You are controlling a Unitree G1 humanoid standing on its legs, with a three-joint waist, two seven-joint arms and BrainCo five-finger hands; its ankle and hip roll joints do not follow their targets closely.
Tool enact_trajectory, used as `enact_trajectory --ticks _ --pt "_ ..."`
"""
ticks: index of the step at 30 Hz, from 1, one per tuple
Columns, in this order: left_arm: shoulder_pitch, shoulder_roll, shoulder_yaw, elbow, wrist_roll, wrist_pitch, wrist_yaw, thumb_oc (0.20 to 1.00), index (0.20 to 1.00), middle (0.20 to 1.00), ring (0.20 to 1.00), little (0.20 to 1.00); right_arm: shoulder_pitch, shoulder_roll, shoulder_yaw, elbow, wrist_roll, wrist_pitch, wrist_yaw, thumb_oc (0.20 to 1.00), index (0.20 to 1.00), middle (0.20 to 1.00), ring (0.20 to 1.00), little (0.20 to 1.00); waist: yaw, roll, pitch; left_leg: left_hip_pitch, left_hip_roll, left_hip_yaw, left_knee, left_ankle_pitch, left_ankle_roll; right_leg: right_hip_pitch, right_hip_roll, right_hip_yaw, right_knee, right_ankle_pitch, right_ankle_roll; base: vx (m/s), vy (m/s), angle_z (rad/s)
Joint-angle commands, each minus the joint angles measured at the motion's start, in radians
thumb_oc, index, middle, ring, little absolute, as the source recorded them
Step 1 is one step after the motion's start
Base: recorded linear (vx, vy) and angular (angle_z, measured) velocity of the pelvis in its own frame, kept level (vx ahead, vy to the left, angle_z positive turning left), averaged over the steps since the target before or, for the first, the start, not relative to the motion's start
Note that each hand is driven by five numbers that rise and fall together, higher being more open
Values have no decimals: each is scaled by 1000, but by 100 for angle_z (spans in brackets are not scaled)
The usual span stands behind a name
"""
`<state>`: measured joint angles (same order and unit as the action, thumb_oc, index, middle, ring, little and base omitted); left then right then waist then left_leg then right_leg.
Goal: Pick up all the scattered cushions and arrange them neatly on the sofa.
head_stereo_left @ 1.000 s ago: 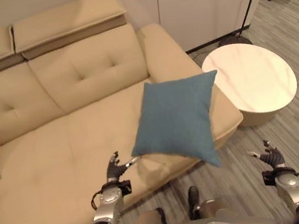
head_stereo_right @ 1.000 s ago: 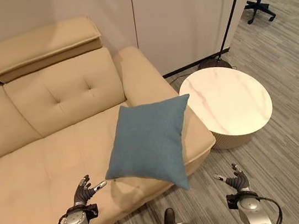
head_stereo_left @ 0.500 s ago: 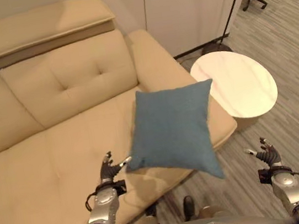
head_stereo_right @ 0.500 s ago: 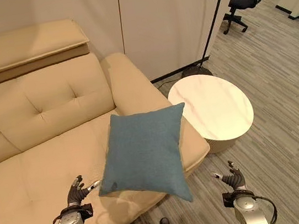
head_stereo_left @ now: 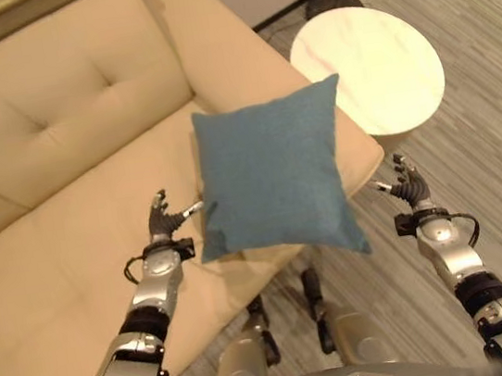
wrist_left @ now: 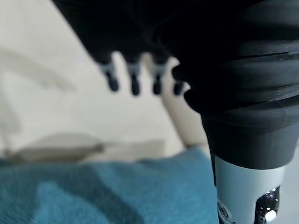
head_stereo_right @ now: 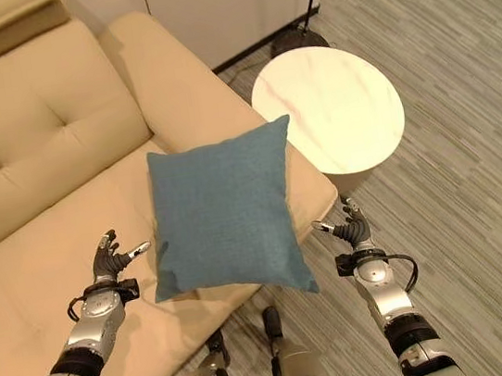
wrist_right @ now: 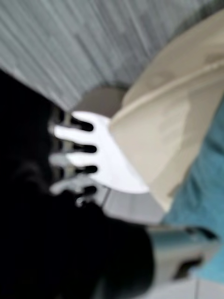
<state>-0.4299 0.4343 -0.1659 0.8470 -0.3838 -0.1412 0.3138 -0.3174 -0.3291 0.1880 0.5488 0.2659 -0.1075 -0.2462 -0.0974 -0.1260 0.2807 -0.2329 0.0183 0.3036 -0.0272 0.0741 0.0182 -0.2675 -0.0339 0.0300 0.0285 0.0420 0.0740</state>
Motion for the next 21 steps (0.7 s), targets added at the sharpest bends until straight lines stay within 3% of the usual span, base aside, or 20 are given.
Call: enact_trajectory --ticks 1,9,21 --pt "-34 21 1 40 -50 -43 17 1000 1000 1000 1000 1000 -17 9 6 -69 86 -65 6 1000 1000 1000 1000 1000 2 -35 -21 -54 11 -77 151 -99 -33 -23 -16 -19 34 35 84 -6 33 -13" --pt "-128 39 -4 119 -56 -35 20 1000 1000 1000 1000 1000 -39 17 6 -151 122 -102 -8 1000 1000 1000 1000 1000 -25 -74 4 -131 19 -73 200 -112 -30 -81 -18 -13 27 68 98 -4 12 -3" --pt "-133 -63 -34 102 -141 -46 3 1000 1000 1000 1000 1000 -39 39 35 -261 192 -139 15 1000 1000 1000 1000 1000 -41 -106 34 -155 16 -67 238 -141 -26 -94 -27 -5 21 81 105 -2 11 0"
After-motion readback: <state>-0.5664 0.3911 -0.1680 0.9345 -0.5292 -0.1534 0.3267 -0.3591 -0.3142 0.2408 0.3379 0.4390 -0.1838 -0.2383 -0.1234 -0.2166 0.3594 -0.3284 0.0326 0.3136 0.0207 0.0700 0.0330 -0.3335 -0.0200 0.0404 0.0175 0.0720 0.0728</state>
